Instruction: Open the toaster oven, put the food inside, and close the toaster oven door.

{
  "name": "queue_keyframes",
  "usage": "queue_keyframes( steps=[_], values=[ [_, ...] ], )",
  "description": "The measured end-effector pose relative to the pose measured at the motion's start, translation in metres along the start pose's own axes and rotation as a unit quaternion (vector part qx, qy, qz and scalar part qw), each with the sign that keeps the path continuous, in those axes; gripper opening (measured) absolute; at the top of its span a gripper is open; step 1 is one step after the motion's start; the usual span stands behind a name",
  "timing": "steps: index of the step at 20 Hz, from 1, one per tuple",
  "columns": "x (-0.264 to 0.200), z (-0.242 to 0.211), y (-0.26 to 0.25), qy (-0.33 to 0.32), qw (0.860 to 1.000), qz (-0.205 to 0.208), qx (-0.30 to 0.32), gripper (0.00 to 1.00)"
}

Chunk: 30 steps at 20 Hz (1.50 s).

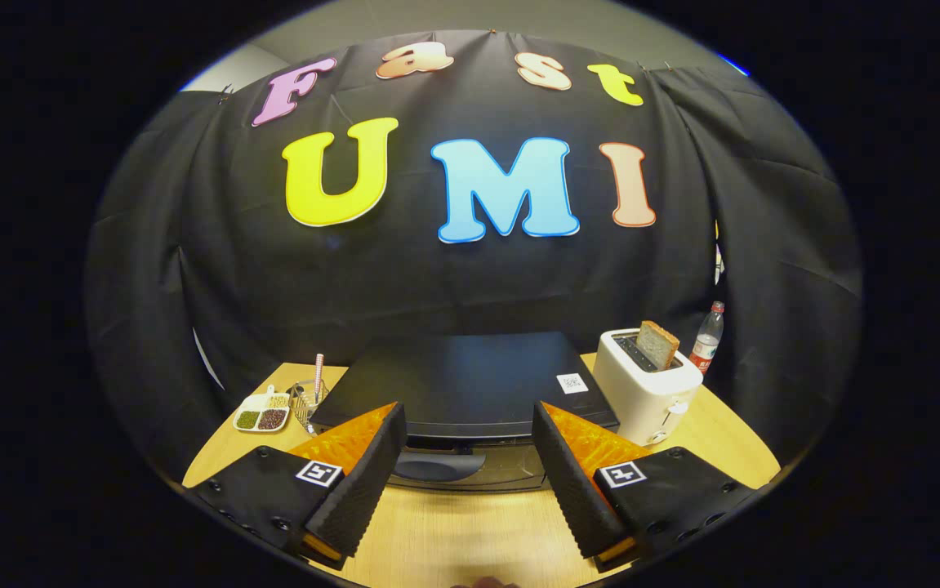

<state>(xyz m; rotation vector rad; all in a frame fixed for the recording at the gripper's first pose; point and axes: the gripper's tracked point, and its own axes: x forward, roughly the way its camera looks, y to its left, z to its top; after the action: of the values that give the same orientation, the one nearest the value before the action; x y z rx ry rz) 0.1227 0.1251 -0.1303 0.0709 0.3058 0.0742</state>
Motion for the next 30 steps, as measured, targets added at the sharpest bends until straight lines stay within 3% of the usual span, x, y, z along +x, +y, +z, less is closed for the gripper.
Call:
queue_keyframes(
  steps=[12,30],
  values=[
    [0.060,-0.055,0.026,0.074,0.997,-0.018,-0.025,0.99],
    [0.053,-0.062,0.031,0.103,0.994,0.006,-0.024,0.98]
  ],
)
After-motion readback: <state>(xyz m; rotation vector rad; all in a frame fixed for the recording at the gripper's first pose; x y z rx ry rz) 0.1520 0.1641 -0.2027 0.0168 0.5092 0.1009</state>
